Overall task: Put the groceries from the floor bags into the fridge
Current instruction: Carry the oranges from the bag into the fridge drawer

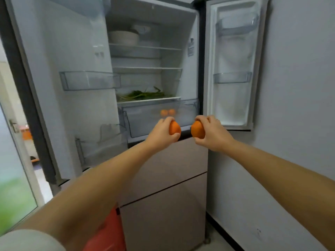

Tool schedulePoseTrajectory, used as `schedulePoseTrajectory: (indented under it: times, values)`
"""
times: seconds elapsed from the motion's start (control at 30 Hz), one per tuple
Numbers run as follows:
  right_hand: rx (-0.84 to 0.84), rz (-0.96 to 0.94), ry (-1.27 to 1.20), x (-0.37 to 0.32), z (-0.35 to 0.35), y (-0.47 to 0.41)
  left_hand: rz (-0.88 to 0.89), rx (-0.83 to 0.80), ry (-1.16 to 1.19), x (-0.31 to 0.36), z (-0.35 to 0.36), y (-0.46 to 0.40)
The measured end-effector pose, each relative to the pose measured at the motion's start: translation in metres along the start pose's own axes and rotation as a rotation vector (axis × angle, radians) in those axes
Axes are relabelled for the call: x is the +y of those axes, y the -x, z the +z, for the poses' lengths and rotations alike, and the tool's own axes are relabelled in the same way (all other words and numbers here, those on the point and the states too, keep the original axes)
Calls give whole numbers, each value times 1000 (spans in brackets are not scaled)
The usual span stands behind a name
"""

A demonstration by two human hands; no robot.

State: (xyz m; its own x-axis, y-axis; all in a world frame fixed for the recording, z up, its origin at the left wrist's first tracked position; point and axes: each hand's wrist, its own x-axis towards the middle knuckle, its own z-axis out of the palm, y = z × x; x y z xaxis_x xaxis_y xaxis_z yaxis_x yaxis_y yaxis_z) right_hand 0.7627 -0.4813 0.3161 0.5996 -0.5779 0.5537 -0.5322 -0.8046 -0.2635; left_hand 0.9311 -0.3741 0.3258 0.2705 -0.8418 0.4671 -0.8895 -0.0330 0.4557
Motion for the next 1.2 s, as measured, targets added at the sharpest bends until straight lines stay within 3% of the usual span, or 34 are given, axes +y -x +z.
schedulePoseTrajectory:
  times: [0.37,0.5,0.67,0.97,1.1,1.2]
  values:
    - [38,-186,-36,85,59,-248,-14,239,-108,-71,2,-242]
    - [39,-251,-83,94,83,-337,-105,219,-193,-102,-3,-314]
    - [-139,-300,-85,105,127,-433,-132,-89,-396,-142,-1,-392]
    - [-859,-468,252,85,232,-536,-285,-802,-670,-247,33,-478]
    - [-1019,-523,313,76,288,-553,-405,-934,-696,-298,50,-488]
    - [-1041,-547,314,69,316,-564,-461,-954,-598,-325,59,-485]
